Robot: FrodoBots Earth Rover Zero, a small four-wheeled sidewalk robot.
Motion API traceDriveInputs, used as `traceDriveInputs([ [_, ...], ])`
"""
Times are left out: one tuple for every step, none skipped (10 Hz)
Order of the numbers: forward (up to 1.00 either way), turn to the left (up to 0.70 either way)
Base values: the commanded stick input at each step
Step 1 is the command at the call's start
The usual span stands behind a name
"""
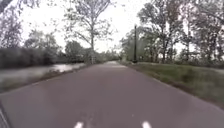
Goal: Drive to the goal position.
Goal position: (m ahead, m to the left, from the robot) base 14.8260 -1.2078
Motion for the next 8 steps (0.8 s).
traceDriveInputs([
  [1.0, 0.0],
  [1.0, 0.0],
  [1.0, 0.0],
  [1.0, 0.0],
  [1.0, 0.0],
  [1.0, 0.0],
  [1.0, 0.0],
  [1.0, 0.0],
])
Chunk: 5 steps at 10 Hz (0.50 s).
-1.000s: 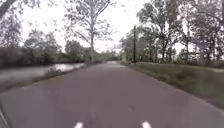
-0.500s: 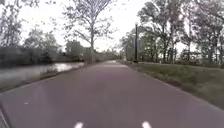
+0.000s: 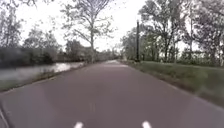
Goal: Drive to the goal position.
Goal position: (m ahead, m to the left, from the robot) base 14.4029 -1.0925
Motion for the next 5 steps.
traceDriveInputs([
  [1.0, 0.0],
  [1.0, 0.0],
  [1.0, 0.0],
  [1.0, 0.0],
  [1.0, 0.0],
])
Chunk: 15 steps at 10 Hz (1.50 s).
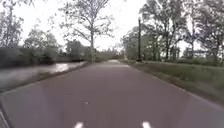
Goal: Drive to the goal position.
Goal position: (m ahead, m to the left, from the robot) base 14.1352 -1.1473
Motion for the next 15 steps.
traceDriveInputs([
  [1.0, 0.0],
  [1.0, 0.0],
  [1.0, 0.0],
  [1.0, 0.0],
  [1.0, 0.0],
  [1.0, 0.0],
  [1.0, 0.0],
  [1.0, 0.0],
  [1.0, 0.0],
  [1.0, 0.0],
  [1.0, 0.0],
  [1.0, 0.0],
  [1.0, 0.0],
  [1.0, 0.0],
  [1.0, 0.0],
])
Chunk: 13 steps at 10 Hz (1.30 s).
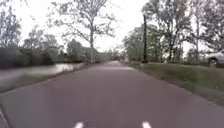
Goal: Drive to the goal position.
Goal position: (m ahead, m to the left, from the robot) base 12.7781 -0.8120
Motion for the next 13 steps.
traceDriveInputs([
  [1.0, 0.0],
  [1.0, 0.0],
  [1.0, 0.0],
  [1.0, 0.0],
  [1.0, 0.0],
  [1.0, 0.0],
  [1.0, -0.12],
  [1.0, -0.27],
  [1.0, -0.27],
  [1.0, -0.27],
  [1.0, -0.22],
  [1.0, -0.1],
  [1.0, 0.0],
])
